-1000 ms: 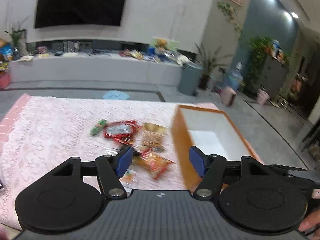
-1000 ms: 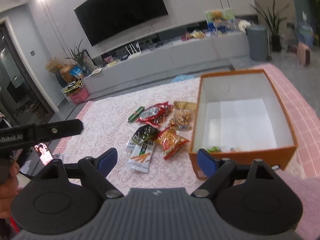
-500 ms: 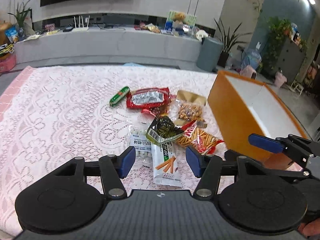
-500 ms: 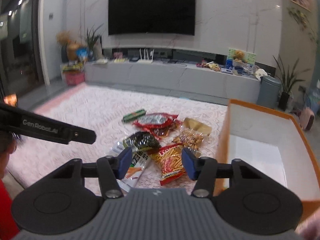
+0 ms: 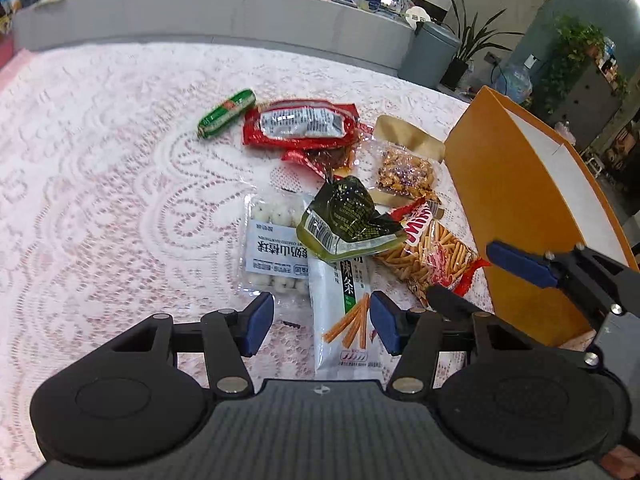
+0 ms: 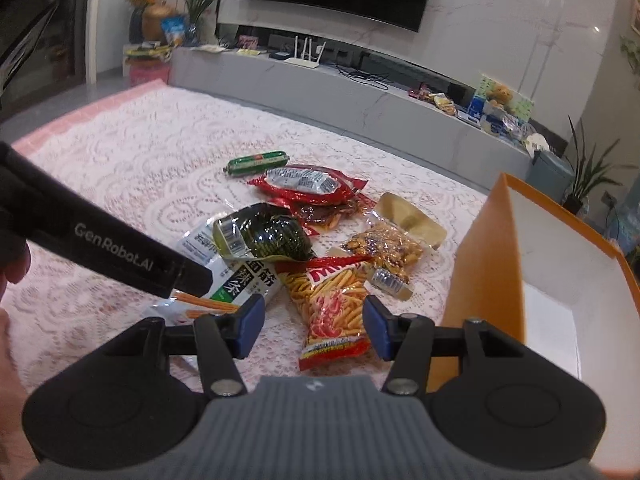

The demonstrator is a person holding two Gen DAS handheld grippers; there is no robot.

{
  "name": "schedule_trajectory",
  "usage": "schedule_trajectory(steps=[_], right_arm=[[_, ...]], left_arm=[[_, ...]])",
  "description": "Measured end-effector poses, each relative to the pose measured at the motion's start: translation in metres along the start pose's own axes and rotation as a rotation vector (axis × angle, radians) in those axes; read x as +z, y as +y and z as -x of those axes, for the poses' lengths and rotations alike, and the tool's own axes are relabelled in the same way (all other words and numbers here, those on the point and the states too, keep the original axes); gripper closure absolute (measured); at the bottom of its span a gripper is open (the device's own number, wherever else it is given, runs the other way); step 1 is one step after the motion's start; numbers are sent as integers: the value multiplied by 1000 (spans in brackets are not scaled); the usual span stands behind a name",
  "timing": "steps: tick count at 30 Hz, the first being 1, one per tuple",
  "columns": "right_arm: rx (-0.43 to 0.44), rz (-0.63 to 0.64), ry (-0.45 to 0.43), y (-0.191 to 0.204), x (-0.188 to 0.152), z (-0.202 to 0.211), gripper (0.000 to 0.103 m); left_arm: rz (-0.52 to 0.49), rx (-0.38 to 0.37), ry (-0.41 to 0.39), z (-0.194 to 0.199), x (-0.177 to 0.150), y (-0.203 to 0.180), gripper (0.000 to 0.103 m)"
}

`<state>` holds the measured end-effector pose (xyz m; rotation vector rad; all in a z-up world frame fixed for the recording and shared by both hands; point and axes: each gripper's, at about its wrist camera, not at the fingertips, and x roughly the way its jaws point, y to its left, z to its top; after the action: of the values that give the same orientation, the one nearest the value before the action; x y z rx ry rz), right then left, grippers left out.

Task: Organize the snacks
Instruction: 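Grasp the white stick-snack pack with the left tool while the right tool grasps the red MIMI bag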

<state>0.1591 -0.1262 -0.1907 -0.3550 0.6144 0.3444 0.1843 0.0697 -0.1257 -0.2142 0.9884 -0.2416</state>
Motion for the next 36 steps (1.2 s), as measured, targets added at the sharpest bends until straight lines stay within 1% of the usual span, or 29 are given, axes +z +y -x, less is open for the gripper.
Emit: schedule_trajectory(steps=[3, 5, 7, 10, 14, 16, 20, 24, 28, 30, 31, 33, 34, 36], right_arm=[[-55, 54, 3, 4, 1, -14, 46], [-63, 46, 16, 1, 1, -23, 46], [-63, 24, 25, -3, 0, -28, 41], [-81, 16, 35, -4, -3, -34, 40], [-91, 1, 67, -7, -6, -44, 40], [-93, -11, 89, -9, -8, -50, 40], [-86, -28, 114, -12, -11, -57, 40], [-91, -21, 108, -10, -13, -55, 45], [-90, -42, 100, -12, -14, -50, 51], [-88, -52, 96, -13, -15, -48, 54], [-90, -51, 93, -13, -15, -47, 56], [-79, -66, 86, -14, -14, -45, 57], [-69, -79, 88, -16, -14, -44, 58], [-49, -107, 90, -18, -14, -42, 58]], left_arm=[[13, -11, 2, -8, 0, 3, 38], [29, -23, 1, -11, -1, 6, 38], [34, -37, -2, -14, 0, 7, 38], [17, -35, -16, -16, 1, 3, 39], [-60, -11, -21, -21, -1, -9, 53], [-87, -6, -11, -22, -3, -12, 55], [-101, -3, -15, -24, -7, -14, 56], [-67, -13, -39, -27, -7, -12, 53], [-121, -2, -60, -29, -11, -20, 52], [-122, -12, -69, -29, -12, -21, 58], [-122, -6, -78, -29, -12, -21, 69], [-126, -2, -86, -28, -13, -22, 74], [-119, -11, -93, -26, -13, -21, 78], [-106, -43, -91, -22, -12, -21, 82]])
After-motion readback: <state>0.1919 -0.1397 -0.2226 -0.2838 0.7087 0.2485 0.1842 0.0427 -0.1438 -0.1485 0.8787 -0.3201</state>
